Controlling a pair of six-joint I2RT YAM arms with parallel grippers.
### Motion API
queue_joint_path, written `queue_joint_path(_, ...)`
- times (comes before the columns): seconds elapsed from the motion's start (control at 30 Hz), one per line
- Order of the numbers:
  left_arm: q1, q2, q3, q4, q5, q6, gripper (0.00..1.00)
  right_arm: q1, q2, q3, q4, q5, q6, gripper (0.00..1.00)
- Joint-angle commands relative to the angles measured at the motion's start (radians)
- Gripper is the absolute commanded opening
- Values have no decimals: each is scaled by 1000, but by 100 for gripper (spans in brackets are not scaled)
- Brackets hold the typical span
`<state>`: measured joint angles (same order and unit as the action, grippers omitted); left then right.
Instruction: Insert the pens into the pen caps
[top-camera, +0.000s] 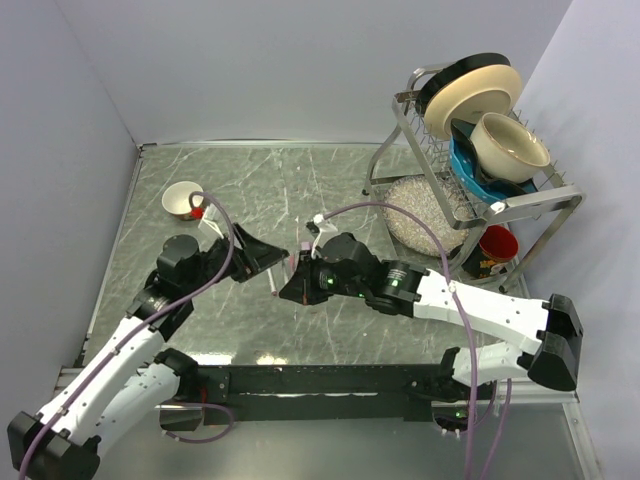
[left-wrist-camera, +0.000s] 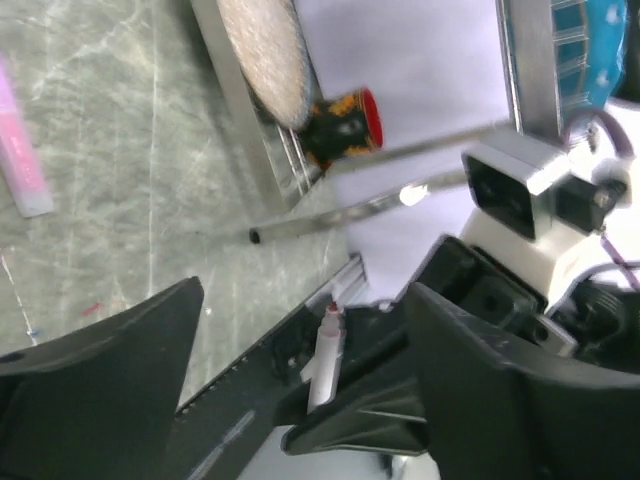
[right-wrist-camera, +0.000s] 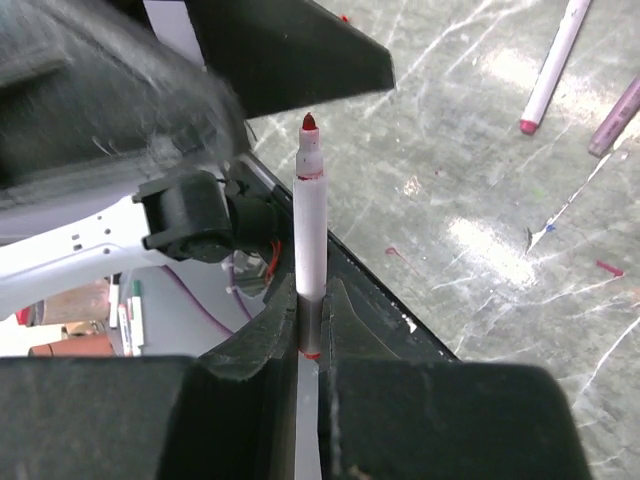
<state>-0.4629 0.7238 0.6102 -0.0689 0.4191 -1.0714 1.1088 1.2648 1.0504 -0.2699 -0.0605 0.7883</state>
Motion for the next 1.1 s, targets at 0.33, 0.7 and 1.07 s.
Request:
queue_joint_path(0.33,219,223,341,-557,-454,-57,77,-33,-162,-93,26,116,-29,0)
queue_joint_path(0.7,665,351,186,-637,-545,-357,65,-64,-203,-156,58,103,-109,0)
queue_joint_path(1.07,672,437,169,-568,-757,-326,60,-110,-200,-199,107,19,-120,0)
